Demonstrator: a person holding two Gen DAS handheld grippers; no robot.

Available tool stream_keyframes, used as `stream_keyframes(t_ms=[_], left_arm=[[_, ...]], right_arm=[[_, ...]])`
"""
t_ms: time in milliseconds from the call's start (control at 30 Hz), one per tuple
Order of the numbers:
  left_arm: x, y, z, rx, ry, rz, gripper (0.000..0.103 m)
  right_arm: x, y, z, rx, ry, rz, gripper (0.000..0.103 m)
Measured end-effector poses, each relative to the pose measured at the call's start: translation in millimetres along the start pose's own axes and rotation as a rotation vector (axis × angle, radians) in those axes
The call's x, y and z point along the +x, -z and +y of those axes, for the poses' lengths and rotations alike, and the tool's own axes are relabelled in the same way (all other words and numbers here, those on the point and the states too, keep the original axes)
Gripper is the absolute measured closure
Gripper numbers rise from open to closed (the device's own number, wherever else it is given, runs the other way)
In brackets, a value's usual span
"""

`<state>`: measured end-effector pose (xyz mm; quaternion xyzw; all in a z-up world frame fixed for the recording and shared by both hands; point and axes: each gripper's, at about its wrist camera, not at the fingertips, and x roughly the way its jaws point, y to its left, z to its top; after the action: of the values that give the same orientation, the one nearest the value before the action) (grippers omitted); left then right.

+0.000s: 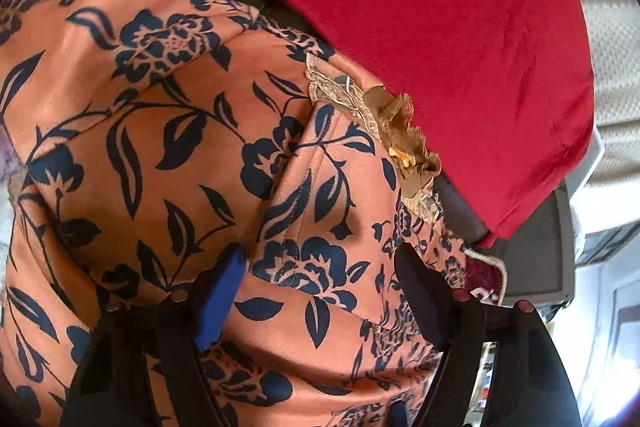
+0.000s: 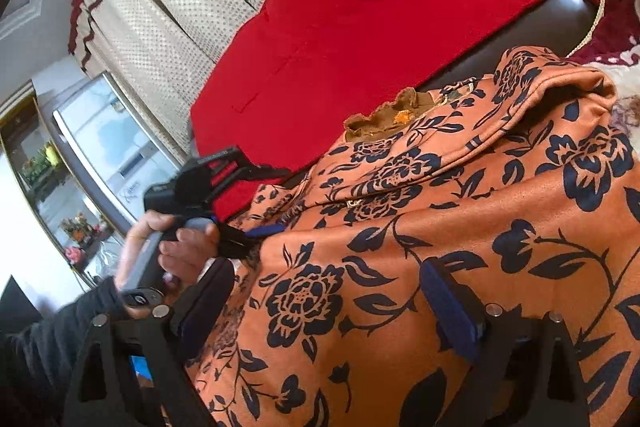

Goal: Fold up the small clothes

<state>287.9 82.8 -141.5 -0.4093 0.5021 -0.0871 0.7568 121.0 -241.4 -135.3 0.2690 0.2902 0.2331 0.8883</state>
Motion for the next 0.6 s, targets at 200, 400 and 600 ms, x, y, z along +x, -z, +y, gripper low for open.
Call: stream_keyframes(t_ms=[200,400,600], left_arm=[[12,-6,-8,0.063,-0.082,-0.005,0.096],[-44,-2,-38,0.223,-0.08,-0.263,0.096],[-15,-11,12,0.167,-0.181,-0.194,0.096]], right_arm=[[-2,-1,-1,0.01,-0.014,-0.007,0.008],[1,-1,2,0.008,0.004,0.003,0.008],[-13,-27,5,0.086,-0.006,0.018,0.008]])
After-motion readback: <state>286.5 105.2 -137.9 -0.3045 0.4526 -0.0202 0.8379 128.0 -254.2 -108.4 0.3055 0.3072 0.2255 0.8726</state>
